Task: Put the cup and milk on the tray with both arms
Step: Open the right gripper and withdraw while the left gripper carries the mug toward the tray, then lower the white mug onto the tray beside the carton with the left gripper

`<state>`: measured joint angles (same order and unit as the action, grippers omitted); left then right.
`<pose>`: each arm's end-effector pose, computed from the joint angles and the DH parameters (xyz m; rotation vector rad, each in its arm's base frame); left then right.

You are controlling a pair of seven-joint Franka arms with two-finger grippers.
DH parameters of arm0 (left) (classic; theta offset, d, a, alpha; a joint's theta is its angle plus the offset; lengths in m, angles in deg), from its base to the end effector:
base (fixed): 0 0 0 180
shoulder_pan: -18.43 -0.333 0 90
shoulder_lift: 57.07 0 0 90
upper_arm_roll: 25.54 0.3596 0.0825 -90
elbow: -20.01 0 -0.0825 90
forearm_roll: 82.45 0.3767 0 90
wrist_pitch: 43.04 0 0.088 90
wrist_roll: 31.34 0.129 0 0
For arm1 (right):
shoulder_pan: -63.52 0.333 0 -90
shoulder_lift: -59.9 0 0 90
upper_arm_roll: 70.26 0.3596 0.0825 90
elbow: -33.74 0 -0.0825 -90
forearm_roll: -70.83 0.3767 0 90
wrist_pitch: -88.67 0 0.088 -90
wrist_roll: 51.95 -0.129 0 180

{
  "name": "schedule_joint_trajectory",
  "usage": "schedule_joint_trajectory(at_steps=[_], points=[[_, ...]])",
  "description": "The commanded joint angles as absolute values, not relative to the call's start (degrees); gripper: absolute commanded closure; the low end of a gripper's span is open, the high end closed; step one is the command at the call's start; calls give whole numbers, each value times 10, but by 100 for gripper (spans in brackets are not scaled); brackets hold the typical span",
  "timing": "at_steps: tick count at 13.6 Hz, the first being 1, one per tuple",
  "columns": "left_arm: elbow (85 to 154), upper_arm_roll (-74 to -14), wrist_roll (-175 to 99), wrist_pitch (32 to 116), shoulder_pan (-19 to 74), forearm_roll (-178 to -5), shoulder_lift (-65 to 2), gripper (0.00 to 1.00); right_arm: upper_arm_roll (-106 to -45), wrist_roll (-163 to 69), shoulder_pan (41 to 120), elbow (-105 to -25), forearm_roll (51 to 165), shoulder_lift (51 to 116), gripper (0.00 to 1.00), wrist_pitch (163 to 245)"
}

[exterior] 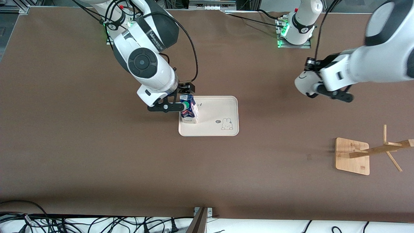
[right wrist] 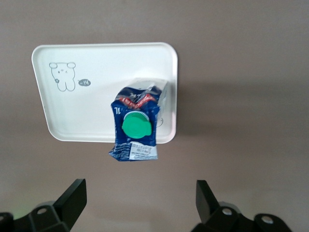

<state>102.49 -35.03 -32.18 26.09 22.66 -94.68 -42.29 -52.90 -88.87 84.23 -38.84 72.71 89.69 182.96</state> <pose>0.5511 -0.1553 0.5452 2.8300 -0.3649 -0.7513 0.5791 0.3974 0.4769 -3.0517 0.0204 0.3143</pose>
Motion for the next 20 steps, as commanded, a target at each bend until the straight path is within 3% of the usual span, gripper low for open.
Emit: schedule_joint_trajectory(at_steps=[1,4,9,13,19,20], points=[[1001,-354,-353,274,262,-926,-346,100,-556,-894,843,-347,721,879,0,1787],[989,-355,-460,382,308,-936,-265,100,-617,-890,842,-329,721,849,0,1774],[898,-354,-640,474,386,-980,-151,100,-729,-797,842,-329,720,826,0,1750],[897,-354,-659,571,417,-1035,-98,100,-789,-723,841,-331,722,827,0,1754],[903,-353,-727,610,453,-1083,-51,100,-800,-582,821,-330,721,829,0,1757],[905,-352,-718,612,452,-1078,-51,33,-802,-571,820,-330,721,829,0,1758]])
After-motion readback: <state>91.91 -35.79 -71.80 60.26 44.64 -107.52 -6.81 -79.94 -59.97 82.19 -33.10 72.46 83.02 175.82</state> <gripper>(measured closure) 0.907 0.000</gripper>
